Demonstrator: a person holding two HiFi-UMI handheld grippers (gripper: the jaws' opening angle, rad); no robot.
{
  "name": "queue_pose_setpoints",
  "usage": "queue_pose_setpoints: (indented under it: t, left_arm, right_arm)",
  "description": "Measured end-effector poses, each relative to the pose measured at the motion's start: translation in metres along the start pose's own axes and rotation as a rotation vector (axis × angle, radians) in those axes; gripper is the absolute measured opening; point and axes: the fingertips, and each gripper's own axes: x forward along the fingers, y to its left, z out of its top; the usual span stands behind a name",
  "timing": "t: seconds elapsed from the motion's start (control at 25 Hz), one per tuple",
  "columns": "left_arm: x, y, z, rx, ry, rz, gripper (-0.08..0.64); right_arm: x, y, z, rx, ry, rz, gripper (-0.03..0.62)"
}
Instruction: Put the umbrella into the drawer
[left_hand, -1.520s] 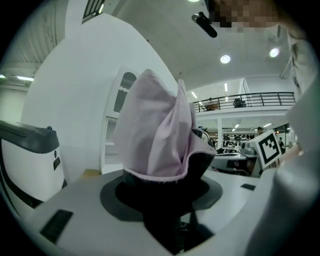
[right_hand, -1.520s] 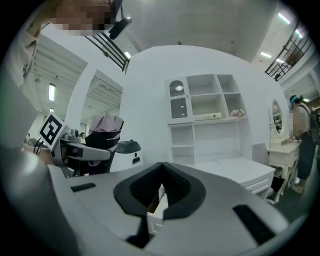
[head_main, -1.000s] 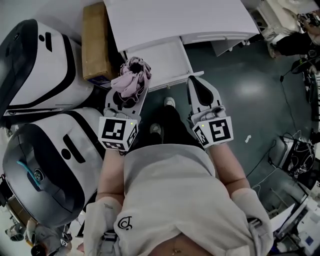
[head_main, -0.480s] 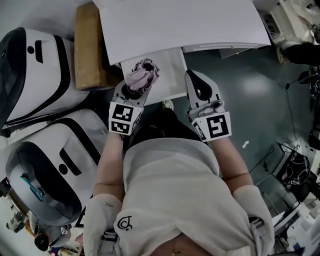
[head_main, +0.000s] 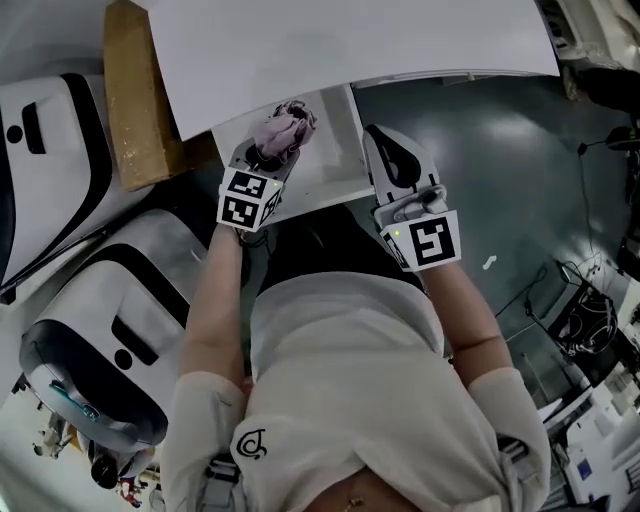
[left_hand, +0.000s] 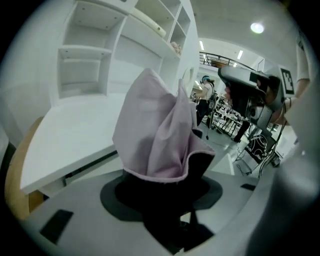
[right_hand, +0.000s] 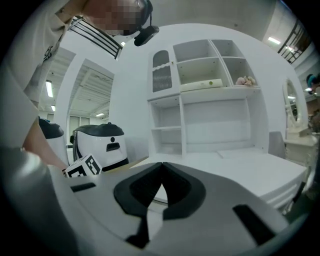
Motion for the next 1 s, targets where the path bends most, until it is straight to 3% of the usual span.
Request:
queue_pose_setpoints:
  t: [0.16,0.52,0.8,1.0]
  left_arm:
    - [0.039,0.005,-0.024,0.048,0.099,-0.023,0.224]
    - [0.108,0.018,-0.078,-0.039,0.275,-0.043,0.224]
    - [0.133,0.027,-0.106,-0.066,0.405,-0.022,0.227]
    - [0.139,0.027,-0.119,-0.077,0.438,-0.005,0.229]
  right_arm:
    - [0.005,-0.028,-0.023,0.037,0.016,-0.066,0.006]
    - [0.015,-0.047,-0.067,0.048,0.101,-0.052,0.006]
    - [0.017,-0.053,-0.068,0.096,0.106,-0.048,0.006]
    - [0.014,-0.053,-0.069,0.104,0.112,-0.044,0.006]
